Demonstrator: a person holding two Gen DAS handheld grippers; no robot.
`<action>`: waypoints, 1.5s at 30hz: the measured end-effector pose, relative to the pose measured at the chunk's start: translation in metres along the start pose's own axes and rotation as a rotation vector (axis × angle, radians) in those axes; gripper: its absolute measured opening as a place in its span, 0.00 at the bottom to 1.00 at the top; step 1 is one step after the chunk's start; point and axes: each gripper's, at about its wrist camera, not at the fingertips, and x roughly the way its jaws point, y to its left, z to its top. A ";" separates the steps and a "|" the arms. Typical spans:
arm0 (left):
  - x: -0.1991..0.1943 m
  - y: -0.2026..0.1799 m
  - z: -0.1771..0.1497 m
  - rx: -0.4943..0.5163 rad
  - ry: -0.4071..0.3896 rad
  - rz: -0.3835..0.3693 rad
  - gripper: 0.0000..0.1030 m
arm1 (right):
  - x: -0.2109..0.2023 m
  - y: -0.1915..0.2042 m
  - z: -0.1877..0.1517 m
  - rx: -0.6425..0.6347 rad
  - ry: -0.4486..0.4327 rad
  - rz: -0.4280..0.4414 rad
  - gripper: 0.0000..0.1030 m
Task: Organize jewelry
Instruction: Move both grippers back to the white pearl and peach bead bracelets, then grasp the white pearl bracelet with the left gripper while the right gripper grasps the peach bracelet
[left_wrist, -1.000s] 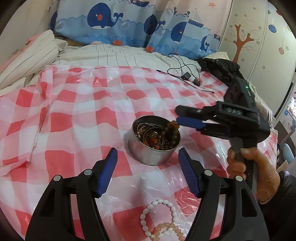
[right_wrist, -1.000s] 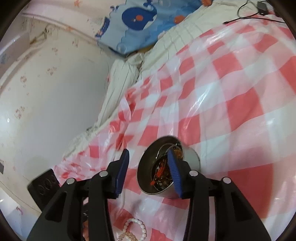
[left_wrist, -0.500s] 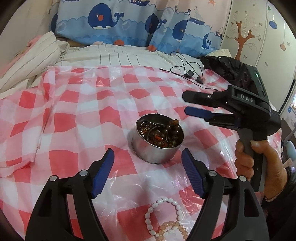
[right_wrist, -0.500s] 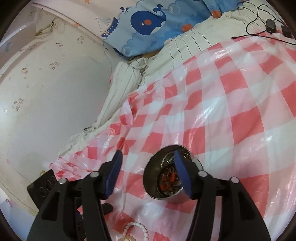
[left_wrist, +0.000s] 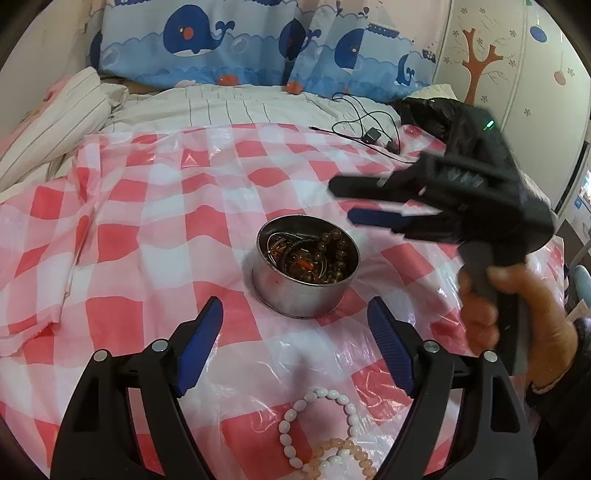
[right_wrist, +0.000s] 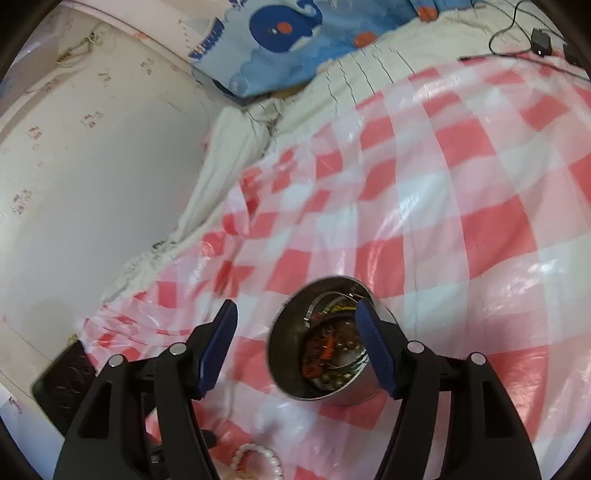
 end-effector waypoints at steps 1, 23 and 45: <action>0.000 -0.001 -0.001 0.008 0.003 0.002 0.75 | -0.005 0.005 0.000 -0.010 -0.008 0.001 0.63; -0.041 0.008 -0.047 0.000 0.015 0.165 0.79 | 0.009 0.108 -0.185 -0.620 0.226 -0.483 0.76; 0.002 -0.022 -0.068 0.299 0.183 0.390 0.80 | -0.032 0.046 -0.159 -0.570 0.148 -0.816 0.90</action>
